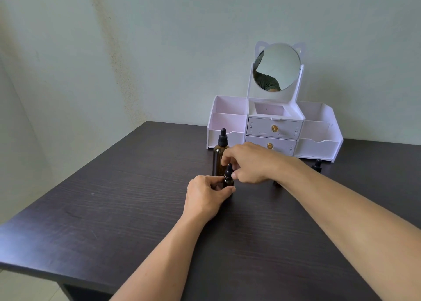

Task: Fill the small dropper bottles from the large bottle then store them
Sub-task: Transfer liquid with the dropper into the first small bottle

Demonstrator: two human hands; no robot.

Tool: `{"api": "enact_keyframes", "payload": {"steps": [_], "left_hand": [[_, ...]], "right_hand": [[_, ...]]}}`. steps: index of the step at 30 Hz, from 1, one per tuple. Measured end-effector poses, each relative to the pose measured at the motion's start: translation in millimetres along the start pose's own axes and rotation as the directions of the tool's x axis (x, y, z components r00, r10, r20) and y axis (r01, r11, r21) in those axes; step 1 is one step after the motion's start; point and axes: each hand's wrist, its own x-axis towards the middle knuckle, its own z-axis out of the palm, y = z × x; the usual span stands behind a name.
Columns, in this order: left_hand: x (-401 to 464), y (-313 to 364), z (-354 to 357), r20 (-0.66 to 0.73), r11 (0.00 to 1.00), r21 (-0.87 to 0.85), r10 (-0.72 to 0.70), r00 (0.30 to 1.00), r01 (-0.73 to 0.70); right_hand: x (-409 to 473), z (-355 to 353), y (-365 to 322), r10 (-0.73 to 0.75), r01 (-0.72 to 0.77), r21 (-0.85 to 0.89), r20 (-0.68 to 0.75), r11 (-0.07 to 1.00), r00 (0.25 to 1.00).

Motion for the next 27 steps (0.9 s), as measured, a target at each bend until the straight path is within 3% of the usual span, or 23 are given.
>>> {"api": "enact_keyframes", "payload": {"steps": [13, 27], "left_hand": [[0.5, 0.0, -0.3, 0.022, 1.0, 0.015, -0.001, 1.0, 0.001], [0.7, 0.3, -0.1, 0.02, 1.0, 0.001, -0.012, 1.0, 0.012]], "right_hand": [[-0.9, 2.4, -2.0, -0.014, 0.011, -0.061, -0.063, 0.998, 0.998], [1.2, 7.4, 2.5, -0.049, 0.049, -0.001, -0.059, 0.999, 0.997]]}}
